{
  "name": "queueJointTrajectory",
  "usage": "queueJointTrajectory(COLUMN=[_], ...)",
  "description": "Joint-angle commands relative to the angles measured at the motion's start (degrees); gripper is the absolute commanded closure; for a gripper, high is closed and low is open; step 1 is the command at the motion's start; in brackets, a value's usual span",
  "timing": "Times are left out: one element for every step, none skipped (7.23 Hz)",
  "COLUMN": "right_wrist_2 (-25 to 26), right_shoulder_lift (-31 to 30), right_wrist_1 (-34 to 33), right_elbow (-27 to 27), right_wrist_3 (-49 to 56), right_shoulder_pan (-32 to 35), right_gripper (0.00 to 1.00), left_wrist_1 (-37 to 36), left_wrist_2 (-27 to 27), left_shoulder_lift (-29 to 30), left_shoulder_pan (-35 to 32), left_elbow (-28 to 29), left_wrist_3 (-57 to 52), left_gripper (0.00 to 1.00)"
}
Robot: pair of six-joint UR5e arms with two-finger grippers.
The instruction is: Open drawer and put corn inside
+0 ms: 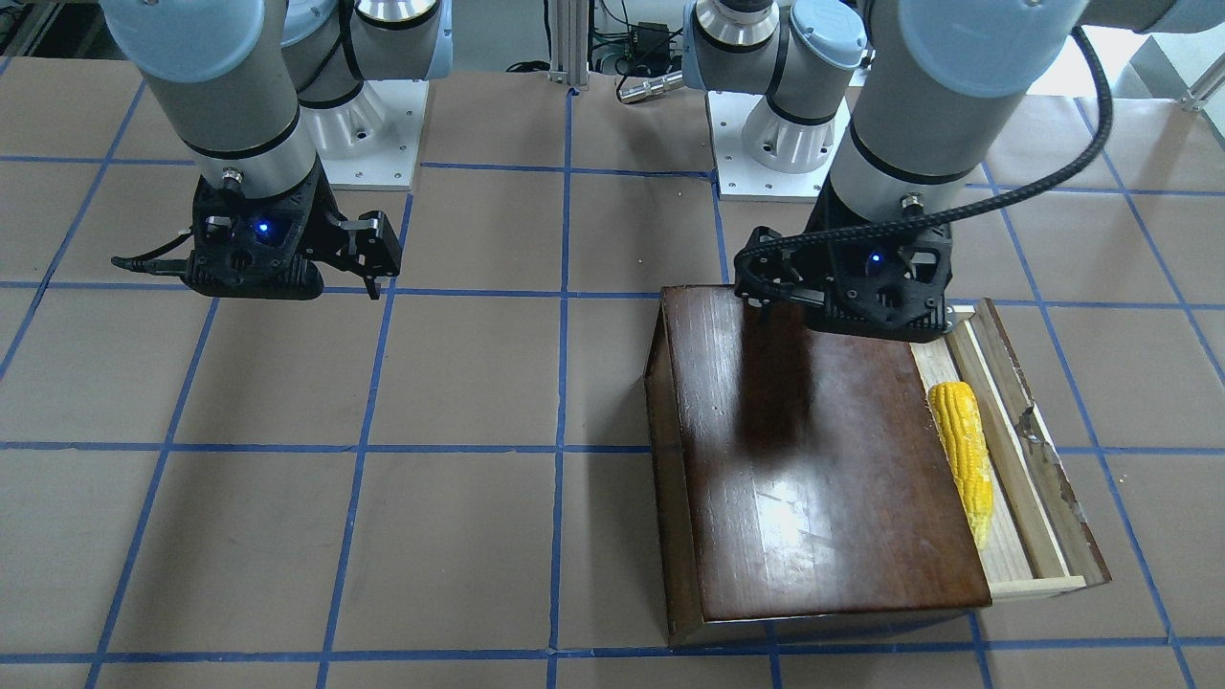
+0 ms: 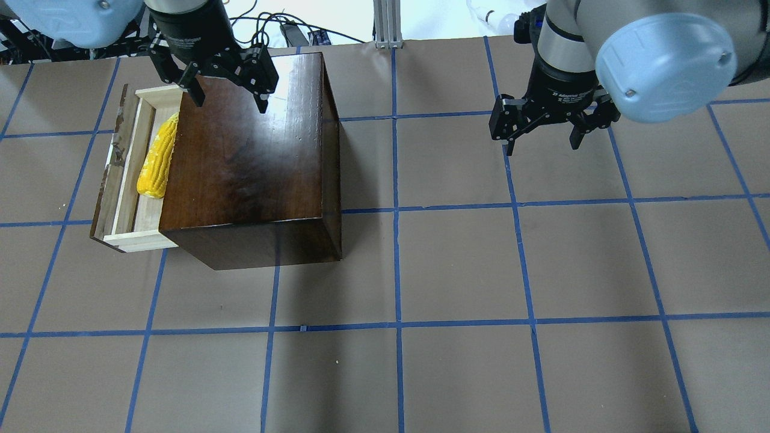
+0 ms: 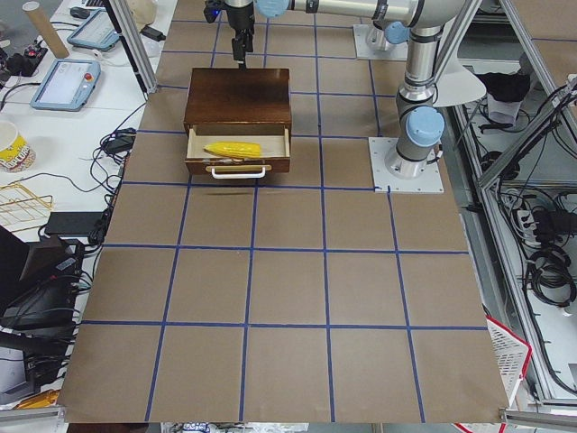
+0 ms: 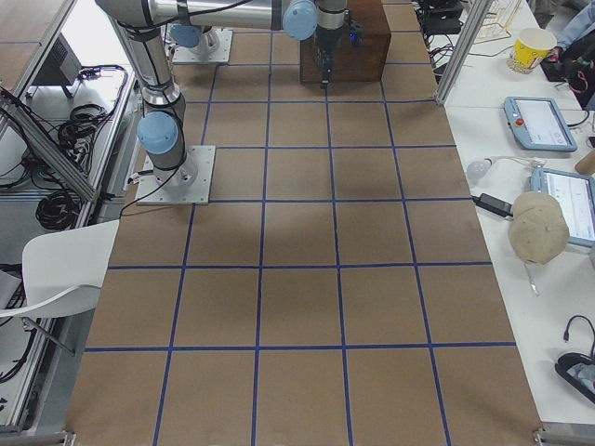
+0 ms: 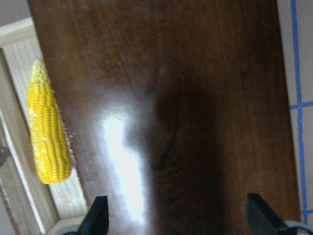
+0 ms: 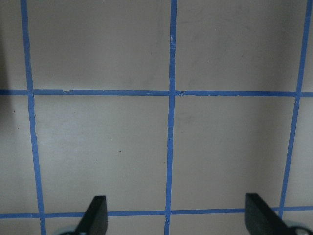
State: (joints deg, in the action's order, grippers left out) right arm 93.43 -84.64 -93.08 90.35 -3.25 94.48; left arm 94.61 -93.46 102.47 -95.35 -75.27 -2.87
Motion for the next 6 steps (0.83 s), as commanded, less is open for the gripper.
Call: queueJointTrajectory(right_wrist_2=[0.0,0.0,0.0,0.17,0.09,0.09], right_shoulder_lift=[0.0,0.0,0.0,0.0,0.0,0.0], right_wrist_1=[0.0,-0.09,-0.09,0.0,-0.09,0.0], right_elbow=[0.0,0.0,0.0,0.0,0.0,0.0], right_wrist_3=[0.0,0.0,0.0,0.0,0.0,0.0], right_shoulder_pan=[0.0,0.0,0.0,0.0,0.0,0.0], right_gripper=[0.0,0.0,0.0,0.0,0.0,0.0], left_wrist_1=[-0.82,-1.18,-1.01,-1.09,-1.27,-3.97], left_wrist_2=[-0.23,0.46,1.16,1.08,1.0,0.99], left_shoulder_lift=[-1.83,-1.83,-1.83,-2.27,-2.97,-3.41], left_shoulder_pan=[-1.24,1.37,3.92,4.03,3.86,4.47], left_elbow=[-1.63,-1.63,-1.89,-3.46,-5.48,-7.24], left_wrist_3=[0.67,0.33,-1.85,-2.22,-1.44,-1.44], left_gripper=[0.0,0.0,0.0,0.0,0.0,0.0])
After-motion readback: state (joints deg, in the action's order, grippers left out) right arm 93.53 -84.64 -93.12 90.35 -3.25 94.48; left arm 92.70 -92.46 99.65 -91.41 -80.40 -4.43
